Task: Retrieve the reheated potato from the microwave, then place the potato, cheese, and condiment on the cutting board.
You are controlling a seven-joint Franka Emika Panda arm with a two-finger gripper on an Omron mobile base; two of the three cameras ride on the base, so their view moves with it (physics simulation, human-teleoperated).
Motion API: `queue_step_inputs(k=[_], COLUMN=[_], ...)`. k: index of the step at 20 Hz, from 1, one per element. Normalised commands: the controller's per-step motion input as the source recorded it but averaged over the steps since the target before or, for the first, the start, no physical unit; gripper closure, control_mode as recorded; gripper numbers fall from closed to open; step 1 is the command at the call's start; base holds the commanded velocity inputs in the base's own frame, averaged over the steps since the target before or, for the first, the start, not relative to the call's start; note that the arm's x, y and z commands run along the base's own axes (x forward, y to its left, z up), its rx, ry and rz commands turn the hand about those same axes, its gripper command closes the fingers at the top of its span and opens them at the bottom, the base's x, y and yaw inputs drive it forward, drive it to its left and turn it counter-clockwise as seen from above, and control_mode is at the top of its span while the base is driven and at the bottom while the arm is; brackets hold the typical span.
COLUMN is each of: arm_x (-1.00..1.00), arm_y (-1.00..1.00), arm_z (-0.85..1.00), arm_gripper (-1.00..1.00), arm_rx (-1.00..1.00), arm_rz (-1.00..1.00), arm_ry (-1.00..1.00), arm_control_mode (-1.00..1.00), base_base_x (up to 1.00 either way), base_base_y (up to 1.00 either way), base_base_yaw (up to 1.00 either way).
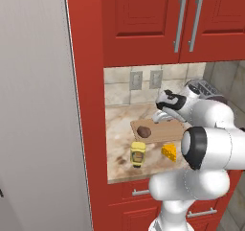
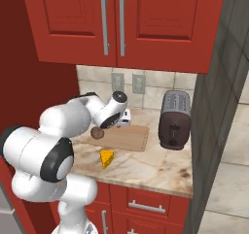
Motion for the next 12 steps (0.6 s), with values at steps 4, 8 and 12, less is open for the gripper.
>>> queue_step_inputs(k=[4, 8, 12], arm_x=[-0.53, -0.43, -0.45], arm_y=[-0.07, -0.06, -0.05], arm_z=[0.07, 0.05, 0.03], arm_gripper=[-1.0, -1.0, -1.0], arm_rx=[-0.04, -0.04, -0.04], arm_rz=[-0.03, -0.08, -0.08], arm_ry=[0.01, 0.14, 0.13], arm_control_mode=[-1.0, -1.0, -1.0], base_base_x=[0.0, 0.0, 0.0], base_base_y=[0.0, 0.0, 0.0], base_base_yaw=[0.0, 0.0, 0.0])
